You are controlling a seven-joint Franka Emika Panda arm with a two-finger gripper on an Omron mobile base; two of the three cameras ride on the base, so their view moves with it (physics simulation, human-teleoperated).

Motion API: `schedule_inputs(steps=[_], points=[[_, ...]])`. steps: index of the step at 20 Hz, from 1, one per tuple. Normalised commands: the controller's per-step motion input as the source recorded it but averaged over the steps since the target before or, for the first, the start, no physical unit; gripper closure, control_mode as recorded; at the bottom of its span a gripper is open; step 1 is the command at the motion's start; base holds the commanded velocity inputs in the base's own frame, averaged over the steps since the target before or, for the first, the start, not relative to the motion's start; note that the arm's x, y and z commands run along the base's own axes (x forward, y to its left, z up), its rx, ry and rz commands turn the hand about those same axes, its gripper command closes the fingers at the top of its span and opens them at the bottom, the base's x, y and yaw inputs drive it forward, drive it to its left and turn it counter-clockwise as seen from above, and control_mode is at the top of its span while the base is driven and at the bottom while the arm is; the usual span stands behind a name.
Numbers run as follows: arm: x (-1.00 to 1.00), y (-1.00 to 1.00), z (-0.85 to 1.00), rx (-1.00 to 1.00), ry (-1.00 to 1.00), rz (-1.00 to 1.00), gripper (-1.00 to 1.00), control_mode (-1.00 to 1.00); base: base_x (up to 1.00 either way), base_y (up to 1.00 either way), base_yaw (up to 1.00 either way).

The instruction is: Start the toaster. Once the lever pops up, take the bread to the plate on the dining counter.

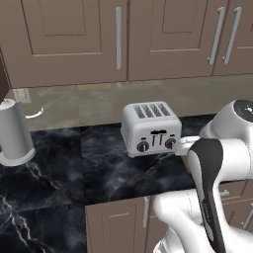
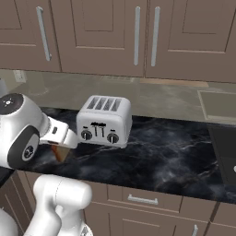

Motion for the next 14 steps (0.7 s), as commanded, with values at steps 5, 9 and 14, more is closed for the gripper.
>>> schedule_inputs(steps=[5,9,14], points=[[-0.01,0.05,0.00,0.00,0.00,0.02,1.00,-1.00,0.00,0.00,0.00],[0.00,0.00,0.00,0.00,0.00,0.00,1.00,1.00,-0.06,0.00,0.00],[0.00,0.00,0.00,0.00,0.00,0.00,1.00,1.00,-0.92,-0.35,0.08]])
